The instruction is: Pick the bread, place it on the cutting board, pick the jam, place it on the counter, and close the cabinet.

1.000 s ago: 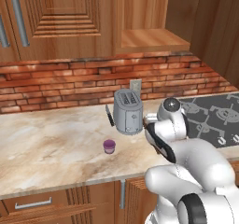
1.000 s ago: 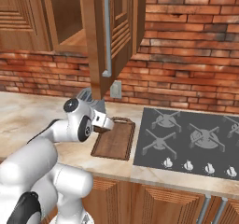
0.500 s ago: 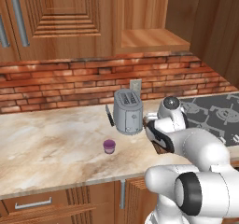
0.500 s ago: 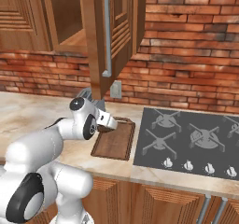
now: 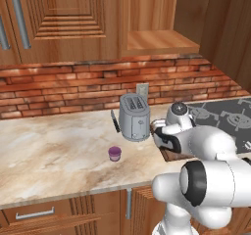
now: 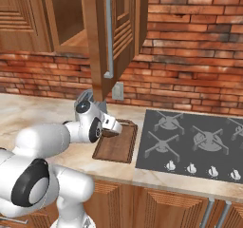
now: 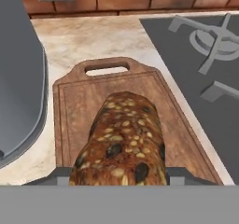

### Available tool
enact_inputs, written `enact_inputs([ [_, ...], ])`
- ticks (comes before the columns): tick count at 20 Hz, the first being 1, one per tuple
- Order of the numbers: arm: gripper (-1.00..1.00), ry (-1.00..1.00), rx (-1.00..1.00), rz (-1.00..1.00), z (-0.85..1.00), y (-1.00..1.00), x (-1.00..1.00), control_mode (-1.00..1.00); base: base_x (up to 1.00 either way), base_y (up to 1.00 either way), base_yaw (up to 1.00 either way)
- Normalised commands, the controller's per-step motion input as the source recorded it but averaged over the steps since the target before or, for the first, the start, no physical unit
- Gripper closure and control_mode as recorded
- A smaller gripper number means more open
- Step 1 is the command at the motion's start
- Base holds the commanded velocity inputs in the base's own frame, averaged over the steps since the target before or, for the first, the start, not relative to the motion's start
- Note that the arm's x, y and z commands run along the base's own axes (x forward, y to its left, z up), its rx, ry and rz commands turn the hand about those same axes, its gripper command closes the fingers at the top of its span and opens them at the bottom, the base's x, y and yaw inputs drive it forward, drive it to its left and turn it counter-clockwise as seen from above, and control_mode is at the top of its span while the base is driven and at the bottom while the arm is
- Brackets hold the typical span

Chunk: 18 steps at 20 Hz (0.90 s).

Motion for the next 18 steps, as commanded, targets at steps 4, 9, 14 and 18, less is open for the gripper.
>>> enact_inputs([
  [4,1.0,0.04,0.0,0.0,-0.17,-0.08,0.1,-1.0,0.0,0.0,0.0],
  [9,1.0,0.04,0.0,0.0,-0.15,-0.07,0.1,-1.0,0.0,0.0,0.0],
  [14,1.0,0.04,0.0,0.0,-0.15,-0.07,0.08,-1.0,0.0,0.0,0.0],
  [18,1.0,0.04,0.0,0.0,-0.17,-0.05,0.11,-1.0,0.0,0.0,0.0],
])
